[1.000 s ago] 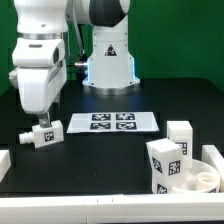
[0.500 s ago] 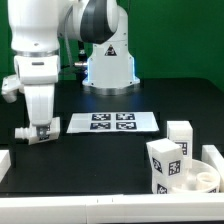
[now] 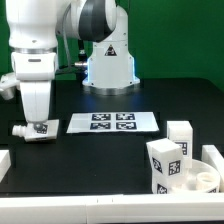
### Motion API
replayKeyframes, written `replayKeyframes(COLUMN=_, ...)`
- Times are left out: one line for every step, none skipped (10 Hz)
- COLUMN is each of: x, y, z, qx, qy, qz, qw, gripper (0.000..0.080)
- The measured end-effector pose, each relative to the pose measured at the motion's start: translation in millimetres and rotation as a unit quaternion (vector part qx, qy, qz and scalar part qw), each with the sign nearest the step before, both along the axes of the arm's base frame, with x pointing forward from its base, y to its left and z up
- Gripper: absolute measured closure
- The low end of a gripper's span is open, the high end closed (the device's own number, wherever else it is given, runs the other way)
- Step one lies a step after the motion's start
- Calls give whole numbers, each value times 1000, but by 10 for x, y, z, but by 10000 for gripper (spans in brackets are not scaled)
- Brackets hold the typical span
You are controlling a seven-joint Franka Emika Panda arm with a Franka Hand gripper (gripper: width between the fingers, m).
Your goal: Assemble stool
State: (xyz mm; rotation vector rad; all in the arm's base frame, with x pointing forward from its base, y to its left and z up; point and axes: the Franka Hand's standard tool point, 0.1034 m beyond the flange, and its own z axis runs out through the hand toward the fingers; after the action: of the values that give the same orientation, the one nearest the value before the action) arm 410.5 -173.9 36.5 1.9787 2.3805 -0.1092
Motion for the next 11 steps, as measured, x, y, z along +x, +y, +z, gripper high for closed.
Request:
replayKeyframes(x=5, y=-4, z=6, qx=-1, qy=-2, qz=-3, qw=1000, gripper=720)
replayKeyframes(x=-10, y=-3, z=-7, qx=0, qy=0, qz=-11, qw=1000, gripper=776)
replayKeyframes(x=-9, y=-3, z=-4, qx=0, qy=-3, qz=-42, qw=999, gripper=794)
replayKeyframes(x=-6, y=0, z=1, qx=0, qy=-5, qz=-80, qw=997, gripper=794)
replayKeyframes(x=0, y=5, z=5, qx=0, qy=-5, qz=-115, qw=993, gripper=798)
replayKeyframes(x=-8, y=0, z=1, qx=0, qy=-4, qz=-116, qw=993, gripper=798)
replayKeyframes(x=-10, y=-2, z=0, qx=0, qy=-4, qz=-114, qw=993, gripper=798)
replayKeyframes(x=-11, y=-3, z=3, qx=-1, qy=-3, qz=-101, qw=995, gripper=798)
replayKeyframes(x=-22, y=-1, z=10, qx=-2, qy=-2, qz=-82, qw=997, gripper=709)
replayKeyframes(x=-62, y=-7, z=-12, qx=-2, qy=1, qz=-71, qw=997, gripper=573)
replayKeyframes(x=-92, y=-6, z=-30, qx=-2, qy=4, qz=-72, qw=997, gripper=573)
